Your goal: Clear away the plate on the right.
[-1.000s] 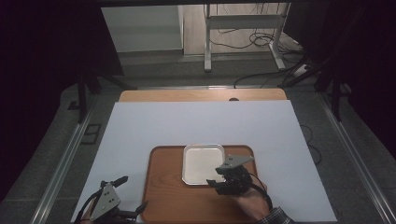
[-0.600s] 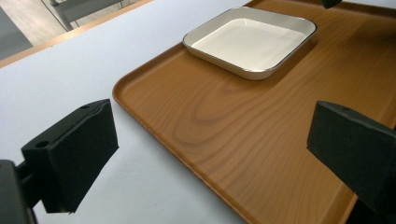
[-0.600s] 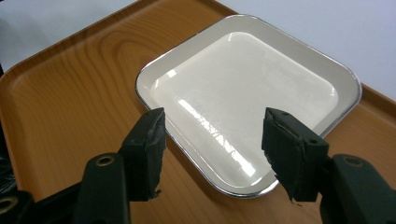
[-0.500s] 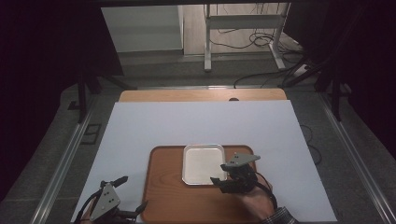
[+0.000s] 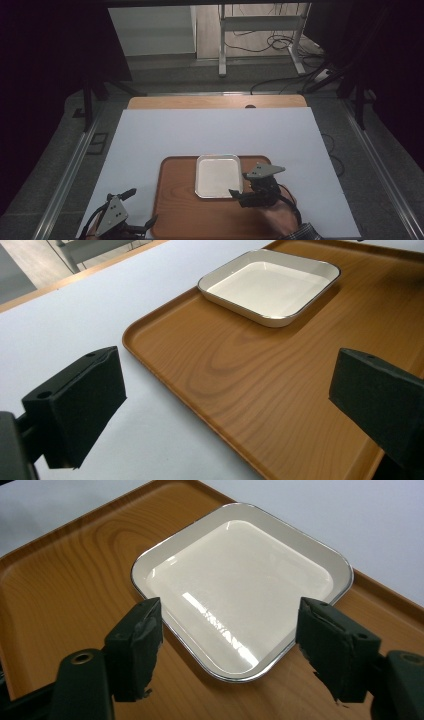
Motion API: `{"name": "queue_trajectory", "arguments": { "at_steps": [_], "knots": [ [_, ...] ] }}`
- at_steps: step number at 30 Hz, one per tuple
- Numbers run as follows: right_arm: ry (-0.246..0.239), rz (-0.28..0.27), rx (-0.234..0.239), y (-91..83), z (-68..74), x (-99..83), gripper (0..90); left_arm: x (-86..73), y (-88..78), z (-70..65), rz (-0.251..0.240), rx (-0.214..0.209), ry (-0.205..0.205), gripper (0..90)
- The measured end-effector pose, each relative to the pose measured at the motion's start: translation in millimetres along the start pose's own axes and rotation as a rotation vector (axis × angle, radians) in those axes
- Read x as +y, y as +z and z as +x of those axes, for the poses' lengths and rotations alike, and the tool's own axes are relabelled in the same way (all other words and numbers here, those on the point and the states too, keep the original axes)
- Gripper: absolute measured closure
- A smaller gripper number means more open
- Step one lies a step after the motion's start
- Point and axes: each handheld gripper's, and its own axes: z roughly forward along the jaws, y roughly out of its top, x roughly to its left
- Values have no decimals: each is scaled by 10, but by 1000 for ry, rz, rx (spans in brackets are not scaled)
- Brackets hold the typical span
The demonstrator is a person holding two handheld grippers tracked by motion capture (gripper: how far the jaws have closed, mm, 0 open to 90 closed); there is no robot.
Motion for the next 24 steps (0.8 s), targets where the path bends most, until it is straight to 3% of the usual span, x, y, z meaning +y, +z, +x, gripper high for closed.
{"name": "queue_trajectory", "arguments": {
  "at_steps": [24],
  "knots": [
    [-15,-55,-32,-222,-61,-70,49,-7,-5,14,-6,-15,-19,2]
  ]
}}
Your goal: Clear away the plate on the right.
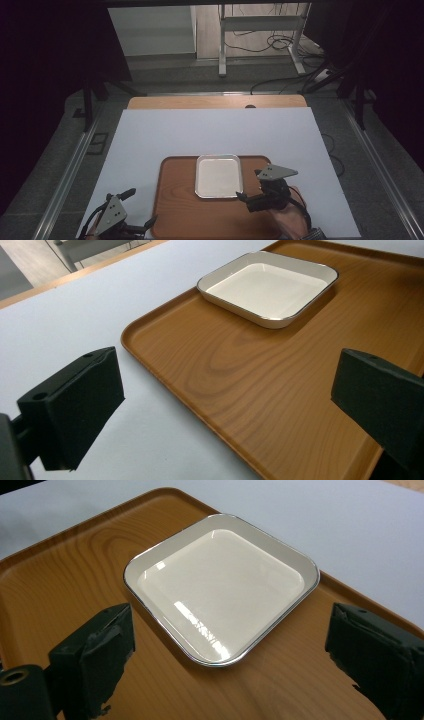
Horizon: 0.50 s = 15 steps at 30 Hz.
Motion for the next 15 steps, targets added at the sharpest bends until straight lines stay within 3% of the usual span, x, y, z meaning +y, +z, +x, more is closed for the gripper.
{"name": "queue_trajectory", "arguments": {
  "at_steps": [8,15],
  "knots": [
    [-23,-19,-25,-109,-14,-42,0,-4,-5,12,-6,-6,-13,2],
    [-8,-28,-26,-202,-42,-117,0,-4,-4,17,-5,-4,-16,5]
  ]
}}
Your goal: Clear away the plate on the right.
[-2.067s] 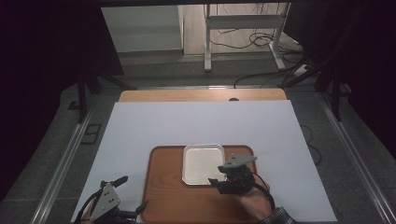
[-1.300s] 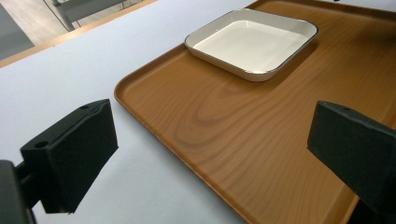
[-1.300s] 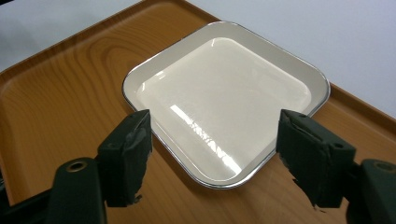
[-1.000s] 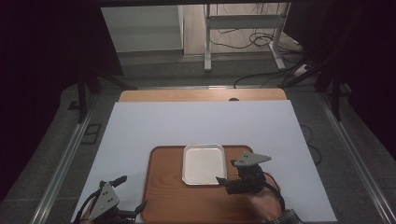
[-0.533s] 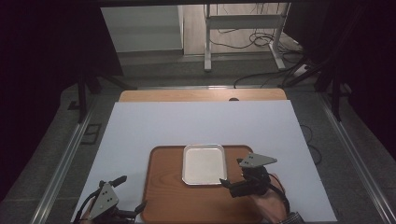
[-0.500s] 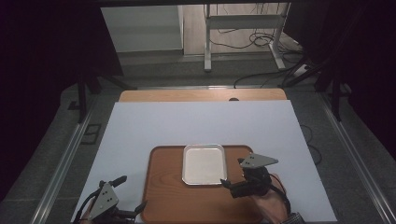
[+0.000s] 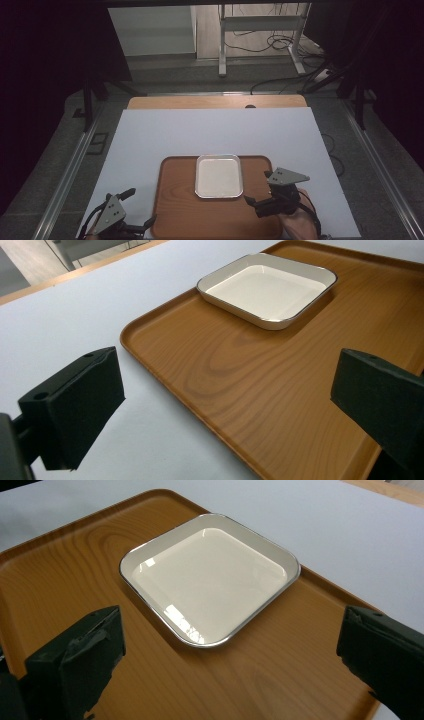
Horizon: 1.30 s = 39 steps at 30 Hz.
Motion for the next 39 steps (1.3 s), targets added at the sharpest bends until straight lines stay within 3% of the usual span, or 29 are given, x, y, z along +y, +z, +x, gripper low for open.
{"name": "queue_trajectory", "arguments": {
  "at_steps": [3,16,28,39],
  "knots": [
    [13,-20,17,-50,-17,-36,0,1,1,-2,2,3,3,6],
    [66,-87,-27,-260,-79,-178,0,2,4,-6,4,5,4,8],
    [108,-121,-118,-450,-86,-351,0,2,5,-7,5,6,4,9],
    [129,-104,-180,-553,-95,-521,0,2,6,-9,5,6,5,10]
  ]
}}
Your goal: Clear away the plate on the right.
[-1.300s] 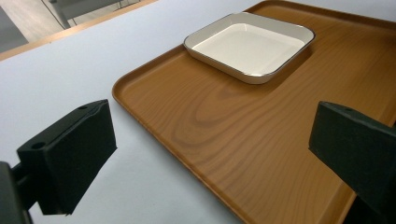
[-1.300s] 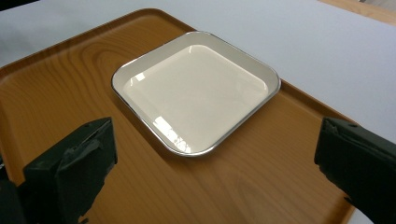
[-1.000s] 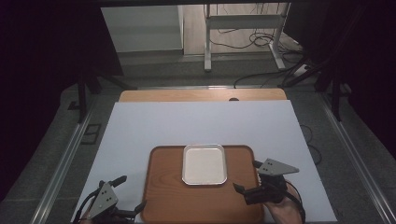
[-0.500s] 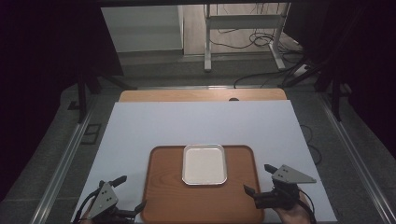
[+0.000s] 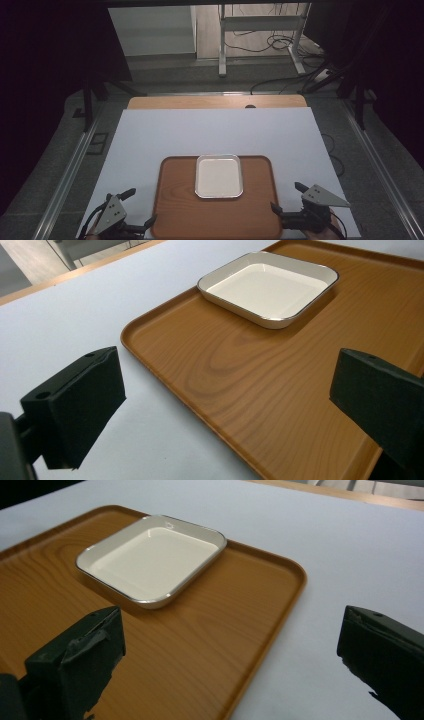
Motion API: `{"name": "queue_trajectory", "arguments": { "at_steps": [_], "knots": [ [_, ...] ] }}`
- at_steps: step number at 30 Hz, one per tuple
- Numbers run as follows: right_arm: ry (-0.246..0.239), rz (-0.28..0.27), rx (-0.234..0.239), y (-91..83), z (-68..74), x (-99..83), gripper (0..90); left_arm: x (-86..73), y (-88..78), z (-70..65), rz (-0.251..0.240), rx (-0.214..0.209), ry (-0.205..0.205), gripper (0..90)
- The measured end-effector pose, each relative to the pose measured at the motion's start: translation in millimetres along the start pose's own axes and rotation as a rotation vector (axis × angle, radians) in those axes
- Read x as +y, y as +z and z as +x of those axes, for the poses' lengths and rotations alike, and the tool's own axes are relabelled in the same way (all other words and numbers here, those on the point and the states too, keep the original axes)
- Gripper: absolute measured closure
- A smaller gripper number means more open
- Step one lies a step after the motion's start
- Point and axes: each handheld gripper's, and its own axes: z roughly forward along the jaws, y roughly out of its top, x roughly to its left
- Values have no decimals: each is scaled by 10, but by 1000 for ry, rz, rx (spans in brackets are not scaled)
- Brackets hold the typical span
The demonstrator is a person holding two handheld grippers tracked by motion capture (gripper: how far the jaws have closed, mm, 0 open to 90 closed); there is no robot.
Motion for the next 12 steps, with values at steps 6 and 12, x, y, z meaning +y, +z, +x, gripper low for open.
{"name": "queue_trajectory", "arguments": {
  "at_steps": [6,12],
  "knots": [
    [6,27,-12,-16,-16,-62,0,-2,-2,3,0,0,-2,11],
    [-21,62,-12,26,-4,-73,0,5,9,5,4,0,-5,11]
  ]
}}
